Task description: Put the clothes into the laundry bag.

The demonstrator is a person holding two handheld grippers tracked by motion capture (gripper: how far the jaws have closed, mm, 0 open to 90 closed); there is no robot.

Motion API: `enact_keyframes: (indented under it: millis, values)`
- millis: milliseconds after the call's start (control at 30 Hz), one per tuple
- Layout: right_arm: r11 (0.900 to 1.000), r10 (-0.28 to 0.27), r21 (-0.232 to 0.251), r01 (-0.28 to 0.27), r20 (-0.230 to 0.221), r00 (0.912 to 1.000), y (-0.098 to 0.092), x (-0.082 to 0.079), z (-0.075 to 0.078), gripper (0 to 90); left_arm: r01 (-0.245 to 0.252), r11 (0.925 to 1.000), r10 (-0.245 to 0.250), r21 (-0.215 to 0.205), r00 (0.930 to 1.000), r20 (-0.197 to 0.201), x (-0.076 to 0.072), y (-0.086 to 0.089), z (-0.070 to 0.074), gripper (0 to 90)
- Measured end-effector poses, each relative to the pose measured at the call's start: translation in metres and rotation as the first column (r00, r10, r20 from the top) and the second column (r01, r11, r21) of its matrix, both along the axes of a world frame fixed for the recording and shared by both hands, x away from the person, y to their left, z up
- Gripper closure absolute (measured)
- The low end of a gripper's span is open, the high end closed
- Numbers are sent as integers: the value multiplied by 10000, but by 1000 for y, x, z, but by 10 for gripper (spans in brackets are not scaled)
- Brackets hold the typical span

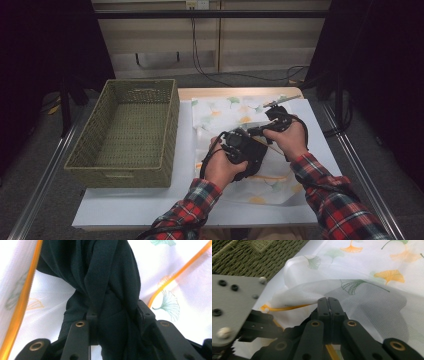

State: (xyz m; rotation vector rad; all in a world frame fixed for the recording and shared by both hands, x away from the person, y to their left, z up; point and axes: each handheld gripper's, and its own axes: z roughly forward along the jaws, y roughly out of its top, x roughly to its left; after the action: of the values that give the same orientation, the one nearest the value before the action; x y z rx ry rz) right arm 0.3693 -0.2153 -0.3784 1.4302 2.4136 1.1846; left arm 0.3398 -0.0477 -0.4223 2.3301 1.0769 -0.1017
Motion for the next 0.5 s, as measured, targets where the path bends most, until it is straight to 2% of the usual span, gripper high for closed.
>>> enact_keyframes:
  millis: [167,300,333,367,467,500]
  values:
    - [10000,33,-41,-33,-9,10000,-1,-2,3,900,-188,9998,188,11,9997,173,5,2,1,632]
    - [10000,46,29,-46,62,10000,-4,-3,4,900,-362,9993,365,-108,9988,316,7,5,4,632]
    - [10000,35,46,-36,38,10000,-4,-3,4,900,-530,9983,539,-246,9979,366,6,4,5,632]
    - [10000,38,39,-38,40,10000,-4,-3,4,900,-352,9993,358,-149,9984,428,6,5,7,632]
    - [10000,33,88,-33,33,10000,-4,-2,4,900,-501,9983,518,-282,9967,624,7,4,7,633]
    - [10000,29,67,-30,48,10000,-3,-3,5,900,-407,9990,418,-184,9970,649,9,5,7,633]
